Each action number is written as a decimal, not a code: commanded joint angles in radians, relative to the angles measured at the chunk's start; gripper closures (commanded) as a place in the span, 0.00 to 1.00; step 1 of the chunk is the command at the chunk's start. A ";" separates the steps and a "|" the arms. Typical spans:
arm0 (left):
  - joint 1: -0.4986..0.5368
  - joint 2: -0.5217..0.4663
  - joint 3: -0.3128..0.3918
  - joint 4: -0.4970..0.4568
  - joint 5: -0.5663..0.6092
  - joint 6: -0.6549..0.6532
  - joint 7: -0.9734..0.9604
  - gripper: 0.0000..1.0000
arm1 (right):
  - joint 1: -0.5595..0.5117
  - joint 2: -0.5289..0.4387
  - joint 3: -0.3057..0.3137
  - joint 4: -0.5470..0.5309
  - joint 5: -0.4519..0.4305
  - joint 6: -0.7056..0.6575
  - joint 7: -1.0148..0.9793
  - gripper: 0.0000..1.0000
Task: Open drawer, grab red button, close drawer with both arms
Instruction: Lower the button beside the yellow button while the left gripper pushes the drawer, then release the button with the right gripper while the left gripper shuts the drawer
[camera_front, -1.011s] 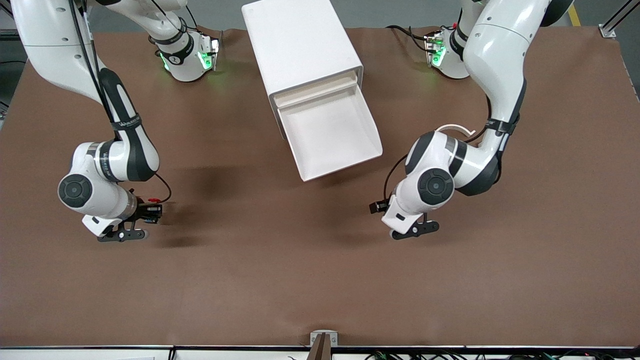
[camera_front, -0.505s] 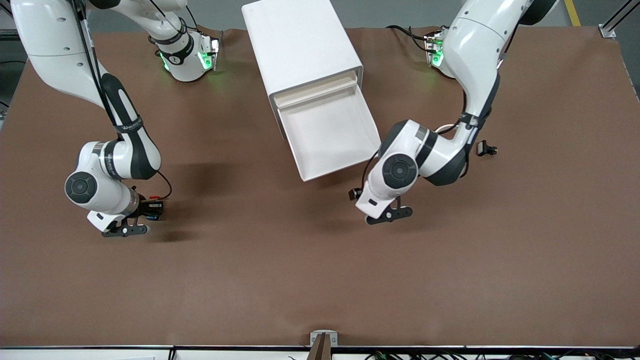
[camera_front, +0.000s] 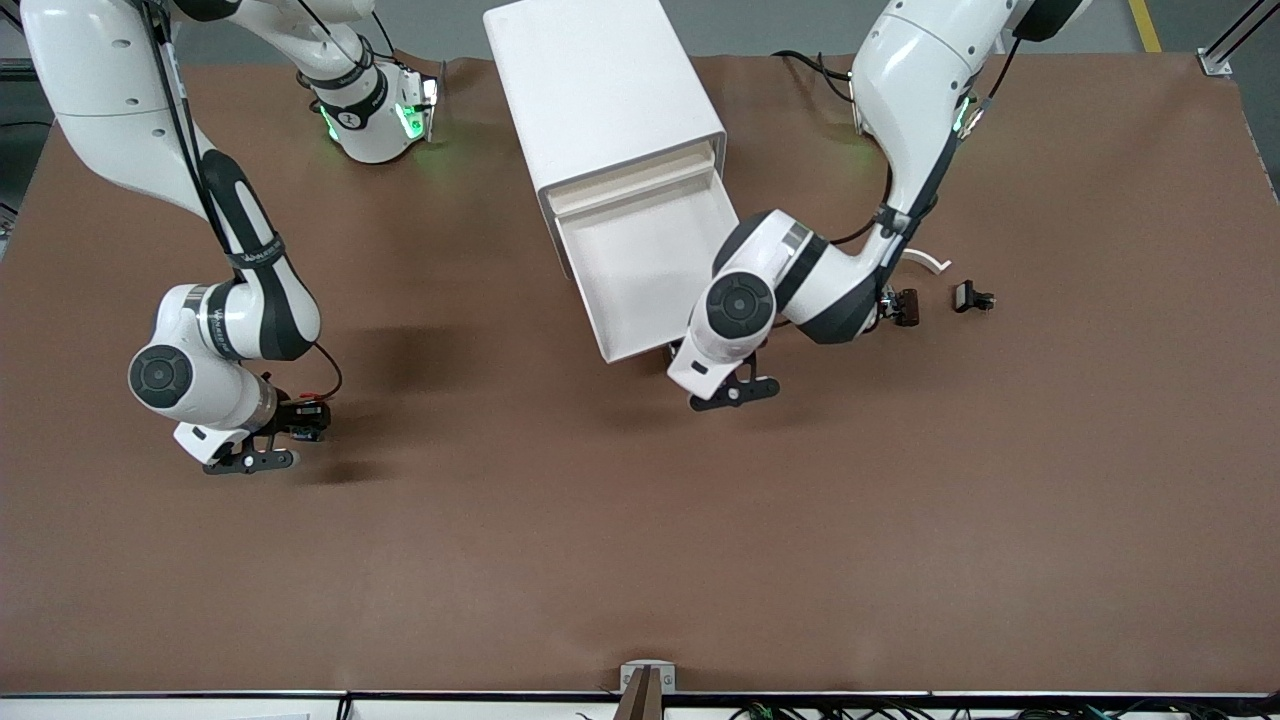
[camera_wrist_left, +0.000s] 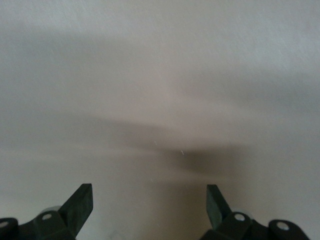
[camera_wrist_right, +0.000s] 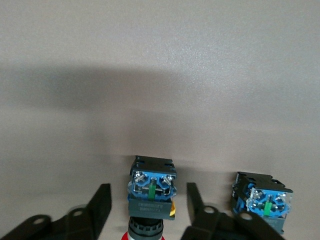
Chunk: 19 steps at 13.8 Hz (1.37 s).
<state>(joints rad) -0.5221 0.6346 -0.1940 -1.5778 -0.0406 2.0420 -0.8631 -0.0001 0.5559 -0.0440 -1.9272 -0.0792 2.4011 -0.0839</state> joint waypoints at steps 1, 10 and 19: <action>0.004 -0.058 -0.057 -0.083 0.008 0.006 -0.031 0.00 | -0.018 -0.037 0.019 -0.003 -0.019 -0.031 -0.002 0.00; -0.003 -0.066 -0.229 -0.166 0.008 -0.005 -0.166 0.00 | 0.038 -0.410 0.029 0.014 0.002 -0.388 0.018 0.00; -0.042 -0.039 -0.300 -0.169 0.010 -0.009 -0.263 0.00 | 0.038 -0.545 0.029 0.333 0.012 -0.862 0.018 0.00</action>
<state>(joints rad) -0.5526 0.6020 -0.4869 -1.7316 -0.0385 2.0390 -1.1091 0.0407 -0.0032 -0.0185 -1.6983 -0.0768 1.6218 -0.0795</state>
